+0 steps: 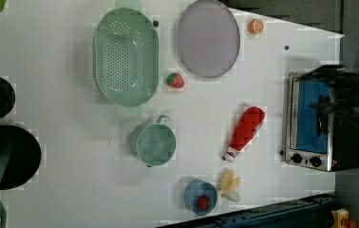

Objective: Pick Ketchup from oven and place it on table.

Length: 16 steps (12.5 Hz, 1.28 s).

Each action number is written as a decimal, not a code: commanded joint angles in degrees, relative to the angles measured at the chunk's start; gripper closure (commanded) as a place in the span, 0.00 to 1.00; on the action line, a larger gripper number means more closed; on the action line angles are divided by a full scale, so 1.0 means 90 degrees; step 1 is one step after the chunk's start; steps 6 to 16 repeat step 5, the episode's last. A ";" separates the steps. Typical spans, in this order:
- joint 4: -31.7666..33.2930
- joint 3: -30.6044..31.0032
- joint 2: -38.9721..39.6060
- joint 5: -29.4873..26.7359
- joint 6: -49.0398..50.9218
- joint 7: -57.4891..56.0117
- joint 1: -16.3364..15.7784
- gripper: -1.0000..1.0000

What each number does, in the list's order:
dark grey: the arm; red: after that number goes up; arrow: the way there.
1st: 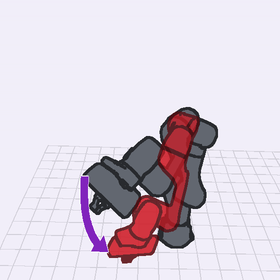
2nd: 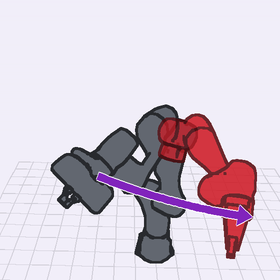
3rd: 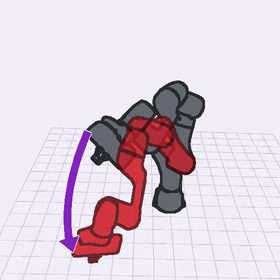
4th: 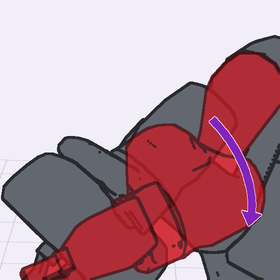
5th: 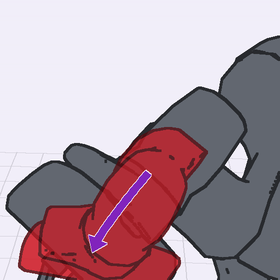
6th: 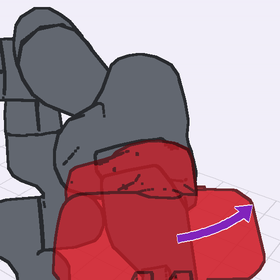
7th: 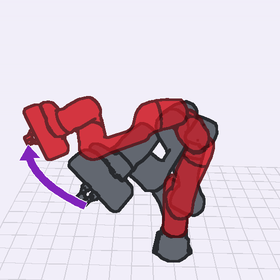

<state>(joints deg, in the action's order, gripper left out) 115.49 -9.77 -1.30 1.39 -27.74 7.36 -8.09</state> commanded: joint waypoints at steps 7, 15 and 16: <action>-0.2135 0.0020 -0.0443 -0.0086 0.2667 0.0214 -0.0109 0.00; -0.2135 0.0020 -0.0443 -0.0086 0.2667 0.0214 -0.0109 0.00; -0.2135 0.0020 -0.0443 -0.0086 0.2667 0.0214 -0.0109 0.00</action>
